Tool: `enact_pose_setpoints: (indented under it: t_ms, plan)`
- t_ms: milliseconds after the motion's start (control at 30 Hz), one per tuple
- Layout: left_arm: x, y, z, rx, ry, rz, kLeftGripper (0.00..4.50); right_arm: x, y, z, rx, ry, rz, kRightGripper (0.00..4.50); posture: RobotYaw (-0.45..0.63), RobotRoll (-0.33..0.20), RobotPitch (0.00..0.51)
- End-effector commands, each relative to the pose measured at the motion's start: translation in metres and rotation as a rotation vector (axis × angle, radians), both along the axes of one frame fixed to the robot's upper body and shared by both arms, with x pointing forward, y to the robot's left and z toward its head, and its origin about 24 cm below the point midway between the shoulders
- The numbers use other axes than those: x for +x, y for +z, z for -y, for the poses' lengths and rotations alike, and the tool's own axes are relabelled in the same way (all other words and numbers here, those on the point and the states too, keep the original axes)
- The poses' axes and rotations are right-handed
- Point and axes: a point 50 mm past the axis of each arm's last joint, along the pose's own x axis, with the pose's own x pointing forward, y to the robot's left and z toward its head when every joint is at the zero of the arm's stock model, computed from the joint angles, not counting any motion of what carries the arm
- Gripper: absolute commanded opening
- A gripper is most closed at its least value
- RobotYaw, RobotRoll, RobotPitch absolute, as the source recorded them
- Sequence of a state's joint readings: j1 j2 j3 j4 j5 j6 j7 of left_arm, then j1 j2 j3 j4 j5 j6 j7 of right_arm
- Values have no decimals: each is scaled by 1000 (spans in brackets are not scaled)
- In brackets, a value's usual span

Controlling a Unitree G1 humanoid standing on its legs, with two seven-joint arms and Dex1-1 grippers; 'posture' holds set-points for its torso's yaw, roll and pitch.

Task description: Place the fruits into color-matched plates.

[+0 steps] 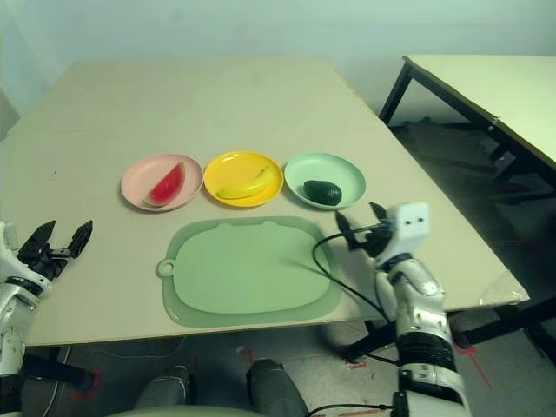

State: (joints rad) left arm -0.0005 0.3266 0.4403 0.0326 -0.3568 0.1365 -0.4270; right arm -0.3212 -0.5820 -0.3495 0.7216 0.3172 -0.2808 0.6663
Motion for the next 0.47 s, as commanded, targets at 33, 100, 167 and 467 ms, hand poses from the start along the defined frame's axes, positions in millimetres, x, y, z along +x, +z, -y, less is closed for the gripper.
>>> enact_pose_setpoints:
  t_ms: [33,100,167,467]
  plan:
    - [5,2,6,-7,2,18,4473,3,5,11,-2,27,0,4500,-128,0,87]
    - [8,5,5,-11,13,26,4473,5,10,16,14,37,5,4500,-140,0,92]
    - [10,5,3,15,8,24,4473,6,12,19,28,57,6,4500,-149,0,92]
    - [2,-10,14,38,16,0,4473,11,24,36,62,14,7,4500,-116,0,78]
